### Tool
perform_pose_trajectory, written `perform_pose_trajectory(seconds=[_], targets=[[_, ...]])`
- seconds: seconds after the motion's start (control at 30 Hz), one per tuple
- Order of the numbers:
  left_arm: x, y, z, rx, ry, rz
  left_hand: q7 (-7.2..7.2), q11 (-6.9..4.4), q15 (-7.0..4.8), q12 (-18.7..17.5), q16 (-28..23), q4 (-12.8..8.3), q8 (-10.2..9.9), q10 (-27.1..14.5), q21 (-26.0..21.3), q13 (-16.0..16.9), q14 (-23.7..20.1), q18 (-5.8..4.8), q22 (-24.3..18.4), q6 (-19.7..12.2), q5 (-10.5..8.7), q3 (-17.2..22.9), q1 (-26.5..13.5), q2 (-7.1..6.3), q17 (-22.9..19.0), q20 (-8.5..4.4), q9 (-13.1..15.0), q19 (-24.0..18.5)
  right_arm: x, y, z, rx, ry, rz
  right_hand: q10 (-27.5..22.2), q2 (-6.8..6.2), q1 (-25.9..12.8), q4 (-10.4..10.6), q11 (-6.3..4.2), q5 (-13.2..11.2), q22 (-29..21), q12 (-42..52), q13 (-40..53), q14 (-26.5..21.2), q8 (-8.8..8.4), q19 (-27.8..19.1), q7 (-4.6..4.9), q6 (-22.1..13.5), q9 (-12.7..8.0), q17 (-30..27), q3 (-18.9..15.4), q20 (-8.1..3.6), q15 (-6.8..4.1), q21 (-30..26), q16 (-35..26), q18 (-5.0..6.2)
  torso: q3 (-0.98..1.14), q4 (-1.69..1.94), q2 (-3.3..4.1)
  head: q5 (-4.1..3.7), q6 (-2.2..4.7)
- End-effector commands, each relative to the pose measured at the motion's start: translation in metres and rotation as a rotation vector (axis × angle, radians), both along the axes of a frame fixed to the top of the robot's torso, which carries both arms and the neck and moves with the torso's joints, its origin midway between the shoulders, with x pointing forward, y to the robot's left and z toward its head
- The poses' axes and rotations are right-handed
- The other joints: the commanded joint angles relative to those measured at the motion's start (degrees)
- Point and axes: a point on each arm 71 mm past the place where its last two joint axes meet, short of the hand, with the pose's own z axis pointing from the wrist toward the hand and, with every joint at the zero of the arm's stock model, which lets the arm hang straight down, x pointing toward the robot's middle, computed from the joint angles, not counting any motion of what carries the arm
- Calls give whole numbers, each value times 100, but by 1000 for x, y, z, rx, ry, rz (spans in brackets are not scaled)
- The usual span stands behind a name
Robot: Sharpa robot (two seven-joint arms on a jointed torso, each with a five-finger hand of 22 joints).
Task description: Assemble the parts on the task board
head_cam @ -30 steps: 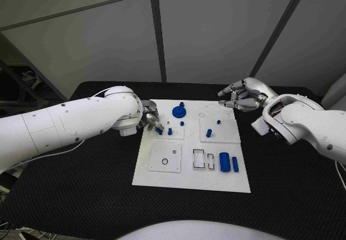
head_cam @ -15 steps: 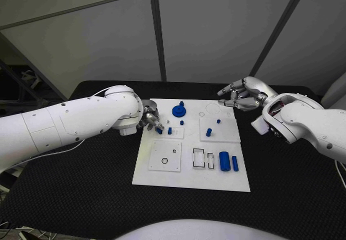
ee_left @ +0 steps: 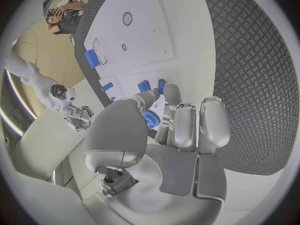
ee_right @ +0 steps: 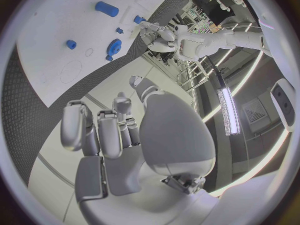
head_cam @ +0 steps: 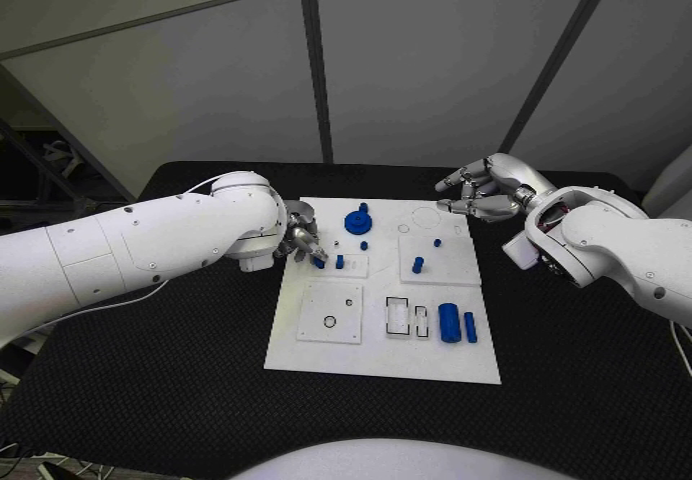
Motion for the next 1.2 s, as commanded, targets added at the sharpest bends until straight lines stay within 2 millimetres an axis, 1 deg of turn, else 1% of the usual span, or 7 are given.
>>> perform_pose_trajectory(seconds=[0.03, 0.23, 0.4, 0.57, 0.67, 0.97, 1.2], targets=[[-2, -1, -3, 23, 19, -13, -25, -54, -40, 19, 30, -599, 37, 81, 23, 8, 214, -305, 4, -4, 33, 625, 20, 43, 8, -14, 12, 45, 0, 1, 2, 1, -6, 12, -7, 30, -40, 27, -29, 27, -7, -19, -9, 302, 36, -38, -2, 25, -7, 337, -2, -10, -25, -20, -40, 89, 2, -4, 4, -2, -4], [0, 0, -3, 25, 18, -8, -26, -53, -40, 10, 30, -584, 49, 83, 14, -7, 214, -303, -2, -7, 31, 651, -23, 35, 8, -16, 22, 41, 0, 1, 2, 1, -6, 11, -7, 30, -40, 27, -29, 27, -7, -19, -9, 302, 36, -38, -2, 25, -7, 337, -2, -10, -25, -20, -40, 89, 2, -1, 2, -8, -3], [0, 1, -4, 30, 23, -5, -60, -69, -48, 14, 30, -508, 90, 104, 16, -11, 215, -304, 13, 10, 2, 659, -218, -18, 8, -20, 55, 47, 0, 1, 2, 1, -6, 11, -7, 30, -40, 27, -29, 27, -7, -19, -9, 302, 36, -38, -2, 25, -7, 337, -2, -10, -25, -20, -40, 89, 1, -2, 2, -12, -8], [2, 3, -5, 40, 31, 10, -131, -116, -72, 55, 36, -236, 152, 161, 53, 12, 220, -317, 69, 170, -38, 459, -707, -136, 13, -37, 81, 81, -1, 0, 2, 1, -6, 10, -7, 30, -40, 27, -29, 27, -7, -19, -9, 302, 36, -38, -2, 25, -7, 337, -2, -10, -25, -20, -40, 89, 3, -1, -1, -22, -8], [2, 4, -5, 45, 34, 15, -152, -133, -86, 94, 38, -130, 165, 191, 67, 58, 221, -322, 90, 232, -45, 359, -886, -157, 15, -50, 82, 94, -1, 0, 2, 0, -5, 11, -7, 30, -40, 27, -29, 27, -7, -19, -9, 302, 36, -38, -2, 25, -7, 337, -2, -10, -25, -20, -40, 89, 3, -8, -1, -19, -6], [3, 3, -6, 51, 39, 17, -179, -153, -102, 151, 40, -40, 184, 230, 82, 132, 224, -328, 119, 305, -61, 209, -1058, -190, 17, -69, 84, 112, -1, 0, 1, -2, -1, 13, -16, 26, -48, 37, -30, 40, -14, -27, -25, 303, 42, -39, -2, 24, -10, 330, -6, -13, -27, -28, -48, 89, -1, 1, -1, -37, -22], [3, 3, -6, 51, 38, 19, -188, -161, -110, 187, 40, 43, 197, 254, 97, 179, 225, -335, 145, 346, -71, 67, -1186, -203, 18, -78, 86, 128, -1, 0, 1, -2, 0, 14, -16, 26, -48, 37, -30, 40, -14, -27, -25, 303, 42, -39, -2, 24, -10, 330, -6, -13, -27, -28, -48, 89, 1, 0, -1, -39, -15]])
